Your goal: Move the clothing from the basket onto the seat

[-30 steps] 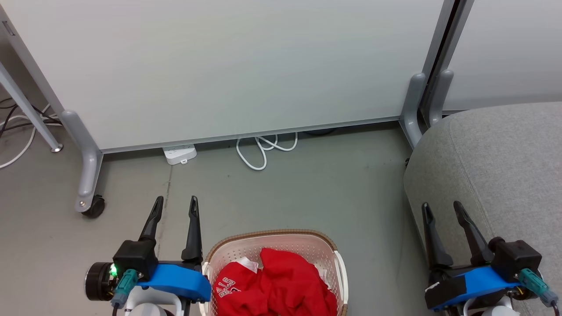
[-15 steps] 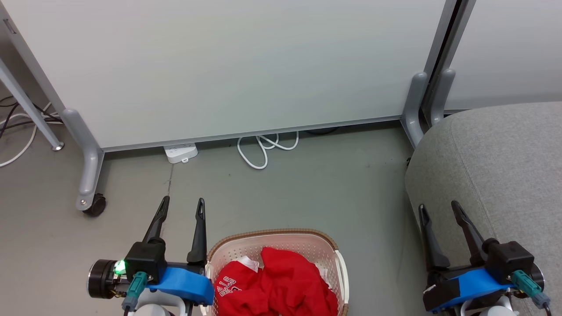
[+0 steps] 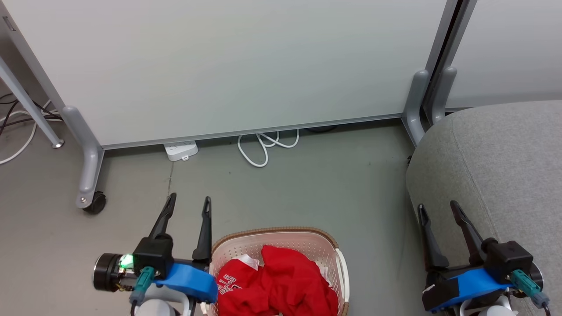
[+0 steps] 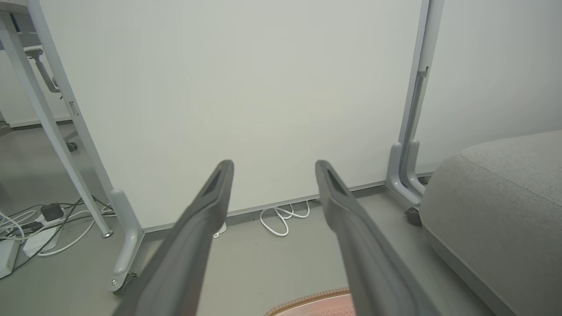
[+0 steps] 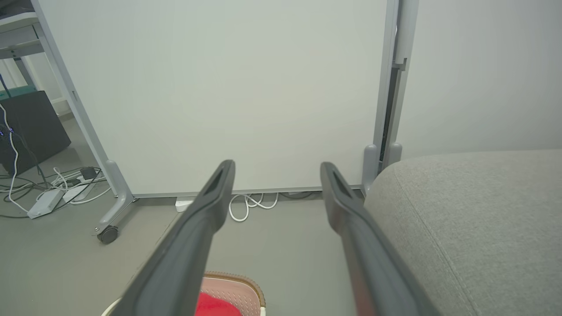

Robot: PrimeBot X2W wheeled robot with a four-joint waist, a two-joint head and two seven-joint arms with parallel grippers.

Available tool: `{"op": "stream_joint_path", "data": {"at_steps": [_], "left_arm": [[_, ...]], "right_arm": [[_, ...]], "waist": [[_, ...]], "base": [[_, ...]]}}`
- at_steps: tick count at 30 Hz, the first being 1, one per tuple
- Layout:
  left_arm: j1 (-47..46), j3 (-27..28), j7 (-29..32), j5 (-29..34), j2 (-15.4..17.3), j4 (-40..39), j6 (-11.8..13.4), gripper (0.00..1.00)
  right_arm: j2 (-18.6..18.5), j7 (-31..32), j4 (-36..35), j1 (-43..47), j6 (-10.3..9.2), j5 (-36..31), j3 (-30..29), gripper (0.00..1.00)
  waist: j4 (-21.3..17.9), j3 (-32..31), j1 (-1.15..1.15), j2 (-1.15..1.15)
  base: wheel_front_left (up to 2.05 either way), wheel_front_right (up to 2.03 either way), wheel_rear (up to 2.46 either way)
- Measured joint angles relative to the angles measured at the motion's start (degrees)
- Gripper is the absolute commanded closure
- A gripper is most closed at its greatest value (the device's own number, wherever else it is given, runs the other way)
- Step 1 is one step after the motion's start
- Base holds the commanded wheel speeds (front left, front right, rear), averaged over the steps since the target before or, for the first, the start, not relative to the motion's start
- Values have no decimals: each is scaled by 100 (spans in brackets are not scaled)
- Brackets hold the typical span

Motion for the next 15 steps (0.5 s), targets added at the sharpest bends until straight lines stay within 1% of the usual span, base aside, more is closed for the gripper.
{"op": "stream_joint_path", "data": {"at_steps": [5,8,11,15], "left_arm": [[-367,-302,-7,194,44,426,-209,0],[-686,-533,-8,261,116,779,-289,0],[-1000,-800,-8,282,202,1249,-346,0],[-1511,-1193,-8,281,346,1893,-355,0]], "right_arm": [[-1,-1,-43,-146,0,-1,56,0],[-2,-3,-71,-250,0,-2,102,0],[-3,-4,-100,-372,0,-3,156,0],[-4,-4,-149,-595,1,-2,203,0]], "waist": [[-30,158,0,0],[-79,319,0,0],[-156,526,0,0],[-282,871,0,0]], "base": [[0,0,0],[0,0,0],[0,0,0],[0,0,0]]}}
